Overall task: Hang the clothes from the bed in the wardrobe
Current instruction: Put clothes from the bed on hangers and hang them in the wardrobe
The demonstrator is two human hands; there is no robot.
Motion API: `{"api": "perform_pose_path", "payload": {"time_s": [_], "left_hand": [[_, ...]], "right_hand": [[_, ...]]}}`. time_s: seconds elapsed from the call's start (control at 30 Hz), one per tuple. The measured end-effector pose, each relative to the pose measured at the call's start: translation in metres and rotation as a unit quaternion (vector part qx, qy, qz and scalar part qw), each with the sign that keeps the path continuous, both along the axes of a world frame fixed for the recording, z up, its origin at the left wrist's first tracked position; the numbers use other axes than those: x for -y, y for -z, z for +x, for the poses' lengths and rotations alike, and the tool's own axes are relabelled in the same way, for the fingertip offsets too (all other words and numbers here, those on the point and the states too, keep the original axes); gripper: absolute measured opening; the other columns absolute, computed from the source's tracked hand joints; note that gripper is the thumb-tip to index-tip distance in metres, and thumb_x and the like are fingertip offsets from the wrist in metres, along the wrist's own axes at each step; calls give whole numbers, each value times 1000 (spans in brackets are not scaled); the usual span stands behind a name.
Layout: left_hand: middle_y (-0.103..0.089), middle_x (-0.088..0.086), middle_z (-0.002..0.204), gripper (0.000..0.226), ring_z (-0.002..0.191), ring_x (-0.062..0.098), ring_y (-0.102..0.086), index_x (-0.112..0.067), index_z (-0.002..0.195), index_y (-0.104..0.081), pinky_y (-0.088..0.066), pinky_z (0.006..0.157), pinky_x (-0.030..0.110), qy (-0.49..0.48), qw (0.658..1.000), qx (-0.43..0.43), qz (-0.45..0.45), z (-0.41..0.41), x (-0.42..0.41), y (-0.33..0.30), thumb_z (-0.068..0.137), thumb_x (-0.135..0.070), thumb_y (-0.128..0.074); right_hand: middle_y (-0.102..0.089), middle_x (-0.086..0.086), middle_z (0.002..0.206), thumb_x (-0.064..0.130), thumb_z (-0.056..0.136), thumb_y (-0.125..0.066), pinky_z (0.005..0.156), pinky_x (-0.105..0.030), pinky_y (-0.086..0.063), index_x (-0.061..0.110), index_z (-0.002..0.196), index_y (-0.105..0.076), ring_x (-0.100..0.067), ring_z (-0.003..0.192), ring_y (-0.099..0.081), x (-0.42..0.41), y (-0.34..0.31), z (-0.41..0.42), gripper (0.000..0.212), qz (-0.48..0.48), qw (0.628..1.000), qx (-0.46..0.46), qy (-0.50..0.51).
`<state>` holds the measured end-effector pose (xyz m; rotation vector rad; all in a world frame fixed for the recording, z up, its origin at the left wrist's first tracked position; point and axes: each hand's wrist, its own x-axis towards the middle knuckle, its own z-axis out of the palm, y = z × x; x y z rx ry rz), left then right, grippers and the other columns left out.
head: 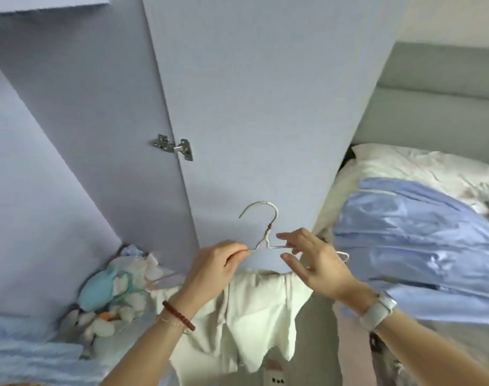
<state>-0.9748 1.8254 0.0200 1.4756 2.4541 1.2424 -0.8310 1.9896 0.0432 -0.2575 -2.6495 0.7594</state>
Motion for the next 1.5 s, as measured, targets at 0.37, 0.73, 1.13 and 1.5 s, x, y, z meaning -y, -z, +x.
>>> {"api": "perform_pose_path", "payload": {"time_s": [0.37,0.73,1.13,1.5], "left_hand": [[-63,-11,67,17,59,5,-50,-19,75,-69,-39,55,20,265,964,-38,2,147,-214,-29,80,-32,-60],[-70,5,76,13,72,25,-63,-11,78,-72,-45,64,34,484,870,-68,-58,381,-443,-14,82,-23,-69],[-49,5,135,41,125,24,-42,-20,130,-52,-21,108,48,529,837,-136,-5,623,-536,19,89,-25,-51],[19,-8,154,69,139,27,23,-43,144,5,16,102,65,456,727,-290,-424,549,-497,226,88,-57,-35]], "right_hand": [[-34,12,50,21,90,-49,53,-31,-31,11,69,-45,-11,51,-31,-115,-13,177,24,-73,958,-99,257],[-36,8,53,17,92,-51,55,-38,-31,20,65,-38,-14,54,-35,-241,19,407,30,-137,813,-169,540],[-55,12,62,14,92,-47,66,-35,-40,8,75,-57,-15,67,-55,-340,49,603,20,-114,607,-216,756],[-33,-27,141,28,97,-35,104,-48,-28,-10,133,-26,-37,130,-32,-378,231,651,53,-323,498,49,803]]}}
